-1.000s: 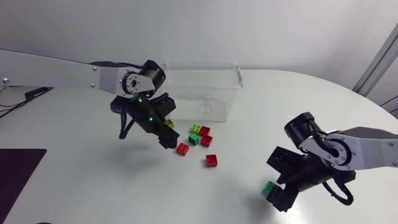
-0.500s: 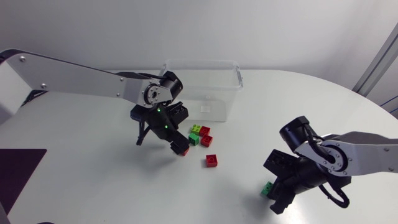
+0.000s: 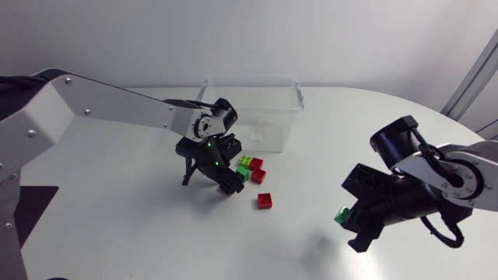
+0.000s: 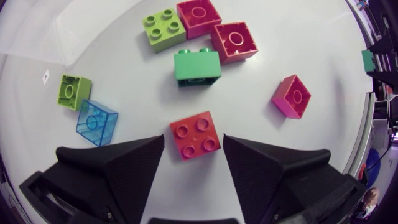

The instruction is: Place the duplo bricks in the container

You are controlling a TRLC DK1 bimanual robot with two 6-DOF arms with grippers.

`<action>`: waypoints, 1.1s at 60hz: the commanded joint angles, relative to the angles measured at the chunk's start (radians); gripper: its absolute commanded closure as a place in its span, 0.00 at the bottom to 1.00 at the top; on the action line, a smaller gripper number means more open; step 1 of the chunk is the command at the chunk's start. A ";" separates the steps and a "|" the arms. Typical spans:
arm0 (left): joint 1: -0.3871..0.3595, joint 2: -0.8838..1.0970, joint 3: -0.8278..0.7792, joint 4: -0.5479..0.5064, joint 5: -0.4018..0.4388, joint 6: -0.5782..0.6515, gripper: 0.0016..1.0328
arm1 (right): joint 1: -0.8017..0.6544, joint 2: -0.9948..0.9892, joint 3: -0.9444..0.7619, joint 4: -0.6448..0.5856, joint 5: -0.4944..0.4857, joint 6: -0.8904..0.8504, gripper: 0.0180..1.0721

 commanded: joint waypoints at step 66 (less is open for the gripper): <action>0.044 -0.231 -0.002 -0.042 -0.069 -0.003 0.64 | 0.041 0.386 0.690 0.128 0.001 0.197 0.72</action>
